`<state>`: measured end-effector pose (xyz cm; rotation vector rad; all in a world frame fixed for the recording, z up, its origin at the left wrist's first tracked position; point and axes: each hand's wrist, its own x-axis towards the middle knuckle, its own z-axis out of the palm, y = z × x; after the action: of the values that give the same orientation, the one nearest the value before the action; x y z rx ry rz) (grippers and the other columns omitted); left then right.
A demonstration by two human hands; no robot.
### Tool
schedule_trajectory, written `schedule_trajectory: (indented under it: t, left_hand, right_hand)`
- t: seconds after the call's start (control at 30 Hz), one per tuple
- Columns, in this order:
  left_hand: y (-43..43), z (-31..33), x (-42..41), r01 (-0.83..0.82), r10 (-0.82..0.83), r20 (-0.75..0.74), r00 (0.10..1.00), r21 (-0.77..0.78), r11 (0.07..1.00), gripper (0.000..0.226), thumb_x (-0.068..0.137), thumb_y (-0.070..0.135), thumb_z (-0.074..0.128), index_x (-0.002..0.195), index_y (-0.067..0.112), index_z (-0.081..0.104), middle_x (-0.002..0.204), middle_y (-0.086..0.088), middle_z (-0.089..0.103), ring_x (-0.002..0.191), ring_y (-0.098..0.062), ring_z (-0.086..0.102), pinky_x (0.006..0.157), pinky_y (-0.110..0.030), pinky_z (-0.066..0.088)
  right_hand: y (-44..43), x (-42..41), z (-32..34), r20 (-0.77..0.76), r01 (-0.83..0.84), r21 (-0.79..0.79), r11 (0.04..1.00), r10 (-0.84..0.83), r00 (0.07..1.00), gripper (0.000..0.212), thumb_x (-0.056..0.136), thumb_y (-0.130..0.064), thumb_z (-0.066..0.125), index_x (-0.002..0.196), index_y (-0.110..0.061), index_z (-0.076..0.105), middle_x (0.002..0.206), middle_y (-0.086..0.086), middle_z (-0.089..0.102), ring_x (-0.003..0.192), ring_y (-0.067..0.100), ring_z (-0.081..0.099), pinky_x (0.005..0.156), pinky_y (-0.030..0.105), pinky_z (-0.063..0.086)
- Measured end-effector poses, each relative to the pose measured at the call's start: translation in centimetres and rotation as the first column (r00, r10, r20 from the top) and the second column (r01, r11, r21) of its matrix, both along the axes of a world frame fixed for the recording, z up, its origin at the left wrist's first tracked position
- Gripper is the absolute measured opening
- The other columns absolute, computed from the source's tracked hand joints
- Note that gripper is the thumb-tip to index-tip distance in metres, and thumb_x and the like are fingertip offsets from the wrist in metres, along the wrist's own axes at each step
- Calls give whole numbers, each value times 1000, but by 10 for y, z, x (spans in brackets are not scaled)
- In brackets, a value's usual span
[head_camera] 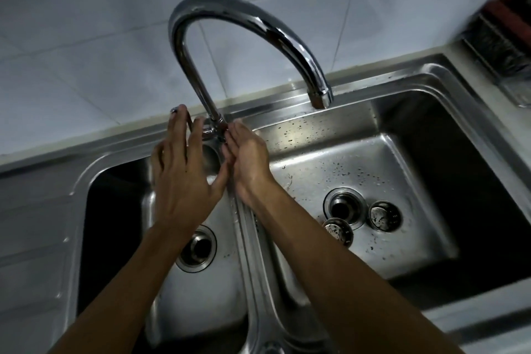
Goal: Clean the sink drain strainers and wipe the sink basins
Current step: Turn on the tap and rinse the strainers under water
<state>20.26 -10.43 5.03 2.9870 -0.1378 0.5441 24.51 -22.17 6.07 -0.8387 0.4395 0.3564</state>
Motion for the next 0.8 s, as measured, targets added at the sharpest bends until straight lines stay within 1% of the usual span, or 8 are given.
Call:
schedule_trajectory:
  t: [0.1,0.2,0.3,0.4,0.43,0.5,0.6,0.8]
  left_hand:
    - [1,2,6,-26,27,19,999,-48,999,81,96,47,55,160,10,24,172,-8,8,160,-20,7,118,-49,22]
    - [3,8,22,-54,54,-12,998,-76,996,74,98,41,54,159,9,27,171,-11,14,159,-24,12,118,-52,23]
    - [5,16,36,-86,76,-84,993,-122,989,74,99,38,58,159,9,26,170,-14,18,158,-28,14,121,-57,22]
    - [-4,16,28,-81,71,-56,996,-186,979,70,101,42,54,158,11,29,167,-15,24,155,-31,21,120,-54,22]
    - [-12,14,19,-76,66,-53,996,-210,975,70,101,45,53,158,12,30,166,-15,27,154,-31,25,119,-52,22]
    - [-34,3,-5,-52,32,-81,996,-247,968,70,100,48,55,157,15,32,164,-13,30,150,-31,31,115,-44,20]
    - [-67,-22,-37,9,-57,-194,979,-239,971,75,98,55,52,158,14,33,166,-11,25,152,-29,29,117,-43,19]
    - [-97,-54,-53,-20,-33,-260,965,-199,980,77,95,65,43,155,17,38,164,-16,27,151,-31,30,117,-50,23]
  right_hand:
    - [-1,-3,5,14,3,11,1000,-4,1000,28,106,-19,47,88,-25,67,116,2,68,119,20,59,99,31,52]
    - [-4,-3,7,54,15,104,994,-21,998,29,107,-14,43,91,-22,66,113,0,68,112,9,59,80,21,58]
    - [-7,-5,1,65,21,134,991,-30,997,24,106,-15,43,99,-20,65,110,-3,74,112,7,64,87,22,55]
    - [-25,-22,-15,171,-100,-251,963,146,974,33,106,-33,46,134,-20,59,129,-4,69,117,8,63,104,31,49]
    - [-40,-33,-24,194,-150,-487,860,274,942,40,105,-39,48,140,-23,55,132,-1,67,113,8,63,101,29,51]
    - [-81,-61,-46,94,-173,-904,390,578,811,38,101,-45,52,132,-25,61,120,1,72,102,11,67,90,33,57]
    - [-145,-101,-76,-310,-123,-943,-309,683,662,52,91,-53,61,132,-23,53,131,4,60,122,26,56,92,43,55]
    - [-200,-114,-123,-626,-187,-750,-635,589,511,113,72,-56,79,156,-17,14,149,17,35,131,39,41,102,47,44]
